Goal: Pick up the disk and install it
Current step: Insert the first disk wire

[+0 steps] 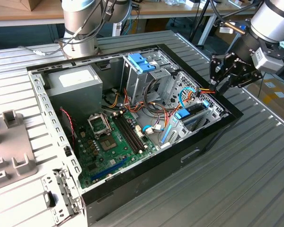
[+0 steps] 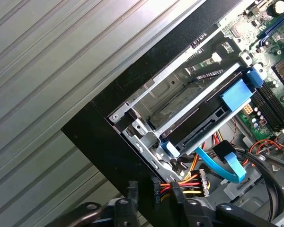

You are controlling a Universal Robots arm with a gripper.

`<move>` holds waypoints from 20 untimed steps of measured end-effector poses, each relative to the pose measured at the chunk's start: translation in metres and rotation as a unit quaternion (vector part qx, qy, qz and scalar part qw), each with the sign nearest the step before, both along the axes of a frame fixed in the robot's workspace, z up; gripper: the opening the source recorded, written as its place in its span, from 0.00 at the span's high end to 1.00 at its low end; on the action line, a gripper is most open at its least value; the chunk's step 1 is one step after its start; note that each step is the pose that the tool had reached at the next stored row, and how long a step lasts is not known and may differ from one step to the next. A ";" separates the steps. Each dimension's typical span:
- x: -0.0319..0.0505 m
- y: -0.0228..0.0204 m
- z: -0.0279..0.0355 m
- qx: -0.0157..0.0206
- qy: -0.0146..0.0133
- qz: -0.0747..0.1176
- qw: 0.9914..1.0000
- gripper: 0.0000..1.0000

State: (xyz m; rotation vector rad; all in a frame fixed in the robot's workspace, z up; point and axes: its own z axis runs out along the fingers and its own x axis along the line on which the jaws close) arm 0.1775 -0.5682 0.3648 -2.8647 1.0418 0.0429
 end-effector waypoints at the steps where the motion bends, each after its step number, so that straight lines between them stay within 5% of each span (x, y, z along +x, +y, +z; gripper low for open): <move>1: 0.0000 0.0000 0.0000 0.000 0.000 0.000 1.000 0.71; 4: 0.0000 0.0000 0.0001 0.000 0.000 0.000 1.000 0.83; 14: 0.0000 0.0001 0.0042 0.000 0.000 0.000 1.000 0.83; 20: -0.0021 0.0059 0.0057 0.000 0.000 0.000 1.000 0.83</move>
